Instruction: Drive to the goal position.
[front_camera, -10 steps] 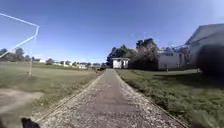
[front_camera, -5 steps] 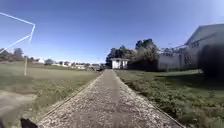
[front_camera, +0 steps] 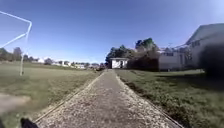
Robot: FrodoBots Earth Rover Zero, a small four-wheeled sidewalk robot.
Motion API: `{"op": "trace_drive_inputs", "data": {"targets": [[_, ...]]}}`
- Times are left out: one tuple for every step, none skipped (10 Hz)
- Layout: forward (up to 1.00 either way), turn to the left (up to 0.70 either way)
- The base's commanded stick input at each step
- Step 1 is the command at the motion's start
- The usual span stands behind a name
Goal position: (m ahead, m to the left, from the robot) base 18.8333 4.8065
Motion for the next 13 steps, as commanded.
{"op": "trace_drive_inputs", "data": {"targets": [[0.50,0.00],[0.50,0.00],[0.50,0.00],[0.50,0.00],[0.50,0.00],[0.50,0.00],[0.50,0.00],[0.50,0.00],[0.50,0.00],[0.50,0.00],[0.50,0.00],[0.50,0.00],[0.50,0.00]]}}
